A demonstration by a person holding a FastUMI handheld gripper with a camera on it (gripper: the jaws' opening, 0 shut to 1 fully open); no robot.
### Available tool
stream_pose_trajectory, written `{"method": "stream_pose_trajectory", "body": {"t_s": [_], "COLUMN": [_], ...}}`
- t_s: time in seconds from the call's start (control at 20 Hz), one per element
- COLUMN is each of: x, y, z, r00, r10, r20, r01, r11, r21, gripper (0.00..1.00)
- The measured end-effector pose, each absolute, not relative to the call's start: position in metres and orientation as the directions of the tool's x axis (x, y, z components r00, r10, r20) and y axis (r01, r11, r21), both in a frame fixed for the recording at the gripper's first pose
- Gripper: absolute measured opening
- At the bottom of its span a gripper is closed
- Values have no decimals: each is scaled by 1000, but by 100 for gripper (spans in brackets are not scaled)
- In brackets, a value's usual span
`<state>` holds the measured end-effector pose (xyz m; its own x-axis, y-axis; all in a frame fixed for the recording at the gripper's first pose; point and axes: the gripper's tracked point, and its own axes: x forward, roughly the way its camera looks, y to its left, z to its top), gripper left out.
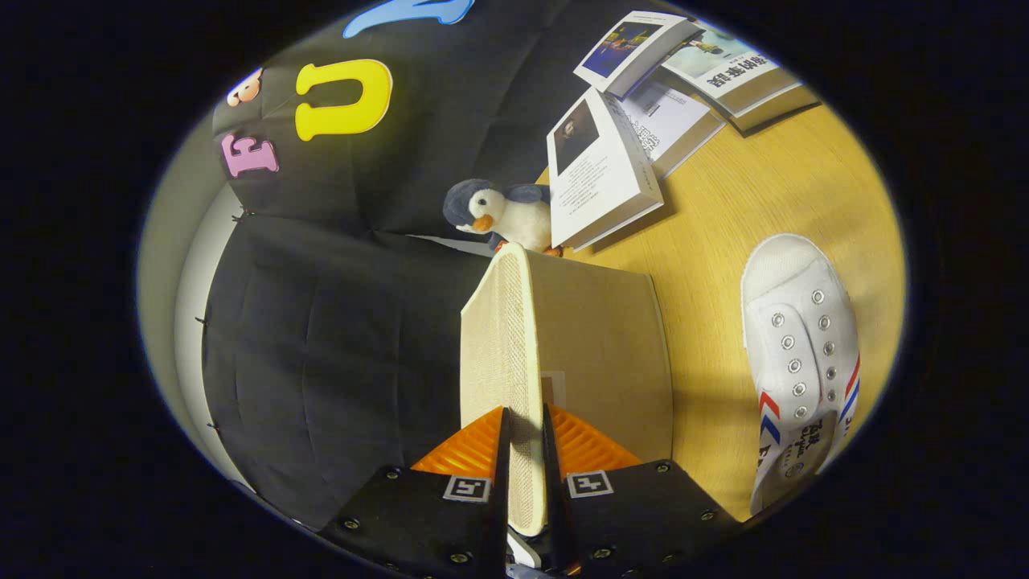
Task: Open the storage box then place both shoes into the box .Put the left shoe in first, then the right shoe, with the right side of both shoes facing outward in a uniform manner.
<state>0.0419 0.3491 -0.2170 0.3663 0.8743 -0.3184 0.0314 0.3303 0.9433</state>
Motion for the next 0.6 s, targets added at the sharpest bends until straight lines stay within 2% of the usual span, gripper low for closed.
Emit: {"method": "stream_pose_trajectory", "body": {"t_s": [0.35, 0.6], "x": [37, 31], "y": [358, 382], "z": [-158, -130], "r00": [337, 292], "r10": [909, 918], "r20": [-244, -267], "r01": [-93, -202], "r11": [290, 332], "r21": [952, 921], "gripper": [20, 20]}}
